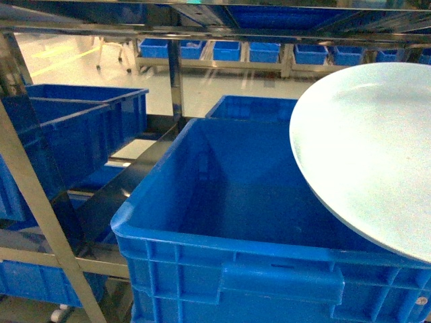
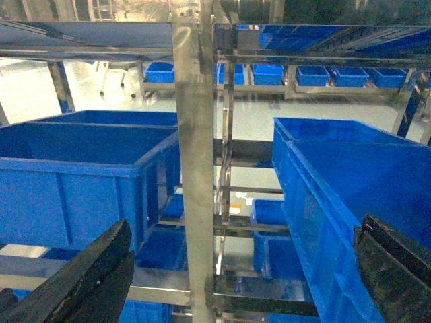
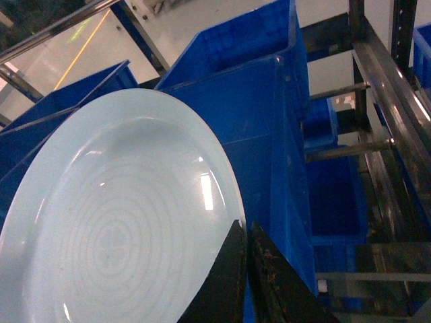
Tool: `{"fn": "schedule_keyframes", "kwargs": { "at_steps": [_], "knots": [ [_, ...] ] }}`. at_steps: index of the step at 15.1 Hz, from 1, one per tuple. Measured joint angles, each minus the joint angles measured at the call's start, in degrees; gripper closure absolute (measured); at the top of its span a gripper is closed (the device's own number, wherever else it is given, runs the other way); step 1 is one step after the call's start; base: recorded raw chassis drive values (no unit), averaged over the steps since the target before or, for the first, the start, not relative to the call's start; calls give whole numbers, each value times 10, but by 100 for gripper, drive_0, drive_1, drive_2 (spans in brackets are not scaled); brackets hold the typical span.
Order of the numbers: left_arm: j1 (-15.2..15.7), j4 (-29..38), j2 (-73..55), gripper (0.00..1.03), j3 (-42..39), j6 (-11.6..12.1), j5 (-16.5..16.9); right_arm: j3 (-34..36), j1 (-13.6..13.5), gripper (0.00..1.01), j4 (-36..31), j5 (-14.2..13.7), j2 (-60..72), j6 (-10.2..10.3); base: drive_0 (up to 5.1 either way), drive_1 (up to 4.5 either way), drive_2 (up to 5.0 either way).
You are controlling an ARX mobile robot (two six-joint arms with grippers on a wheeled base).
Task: Place blue tray on left shelf second layer neatly
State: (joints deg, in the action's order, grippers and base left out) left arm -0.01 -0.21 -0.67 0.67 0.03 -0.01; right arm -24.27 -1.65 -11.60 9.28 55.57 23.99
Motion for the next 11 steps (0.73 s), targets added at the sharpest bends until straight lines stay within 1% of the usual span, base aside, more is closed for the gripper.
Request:
{"fn": "schedule_keyframes", "kwargs": {
  "at_steps": [2,4,5,7,8,11],
  "knots": [
    [0,0,0,5,0,0,0,0,-7,99,14,0,2,22,0,0,0],
    [0,0,0,5,0,0,0,0,-15,99,29,2,3,50,0,0,0],
    [0,0,0,5,0,0,0,0,-23,99,30,4,8,65,0,0,0],
    [0,0,0,5,0,0,0,0,-38,99,27,2,40,104,0,0,0],
    [0,0,0,5,0,0,0,-2,-40,99,21,-1,65,126,0,0,0],
    [0,0,0,5,0,0,0,-38,-35,99,-30,-4,150,172,0,0,0]
  ]
}}
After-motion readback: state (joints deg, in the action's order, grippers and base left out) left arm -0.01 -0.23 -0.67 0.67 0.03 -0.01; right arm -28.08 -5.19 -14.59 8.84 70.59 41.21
